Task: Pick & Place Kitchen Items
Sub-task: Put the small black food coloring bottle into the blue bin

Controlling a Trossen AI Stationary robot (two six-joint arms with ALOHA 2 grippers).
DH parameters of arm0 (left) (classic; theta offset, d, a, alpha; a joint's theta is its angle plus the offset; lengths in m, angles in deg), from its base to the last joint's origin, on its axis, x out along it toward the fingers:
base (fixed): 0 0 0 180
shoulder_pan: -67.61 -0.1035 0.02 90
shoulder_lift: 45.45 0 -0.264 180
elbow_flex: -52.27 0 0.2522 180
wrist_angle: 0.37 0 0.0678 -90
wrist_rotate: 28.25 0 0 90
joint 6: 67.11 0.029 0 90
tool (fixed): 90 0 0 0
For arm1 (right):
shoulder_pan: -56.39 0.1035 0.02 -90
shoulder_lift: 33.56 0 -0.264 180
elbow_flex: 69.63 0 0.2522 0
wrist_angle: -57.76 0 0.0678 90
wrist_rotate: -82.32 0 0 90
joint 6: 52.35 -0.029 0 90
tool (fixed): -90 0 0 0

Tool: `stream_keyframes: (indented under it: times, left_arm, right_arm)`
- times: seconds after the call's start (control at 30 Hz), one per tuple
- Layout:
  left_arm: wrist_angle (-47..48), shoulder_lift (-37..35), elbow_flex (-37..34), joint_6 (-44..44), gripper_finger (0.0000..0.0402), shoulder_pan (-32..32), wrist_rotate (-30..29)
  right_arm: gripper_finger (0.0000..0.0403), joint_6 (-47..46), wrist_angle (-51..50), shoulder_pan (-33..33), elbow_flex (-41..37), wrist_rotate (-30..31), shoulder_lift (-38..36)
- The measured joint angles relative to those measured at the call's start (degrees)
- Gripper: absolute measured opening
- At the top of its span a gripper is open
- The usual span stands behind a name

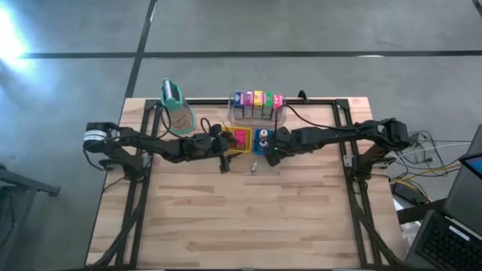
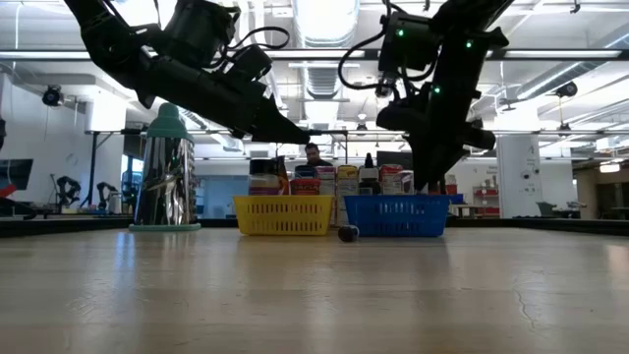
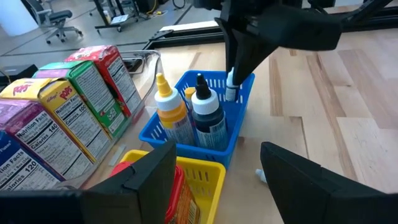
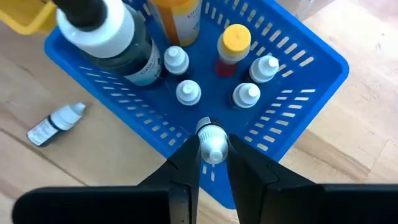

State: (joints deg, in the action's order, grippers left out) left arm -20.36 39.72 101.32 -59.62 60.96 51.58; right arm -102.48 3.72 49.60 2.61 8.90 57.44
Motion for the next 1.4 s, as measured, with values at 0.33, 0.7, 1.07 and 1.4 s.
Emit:
stream_keyframes:
  times: [0.33, 0.7, 1.07, 1.4]
  left_arm:
    - [0.01, -0.02, 0.0, -0.11, 0.024, -0.01, 0.0]
    - [-0.09, -0.02, 0.0, -0.19, 0.024, -0.04, 0.0]
    - [-0.07, -0.02, 0.02, -0.2, 0.024, -0.07, 0.0]
    - [0.17, -0.02, 0.02, -0.2, 0.024, -0.09, 0.0]
  right_arm:
    - [0.0065, 0.35, 0.31, -2.35, 0.02, -0.43, 1.3]
    - [0.007, 1.27, 2.06, -3.35, 0.19, -1.82, 3.84]
    - [0.0068, 3.39, 1.56, -4.25, 4.14, -2.04, 8.58]
    - [0.0061, 3.58, -0.18, -4.76, 4.76, -2.91, 10.38]
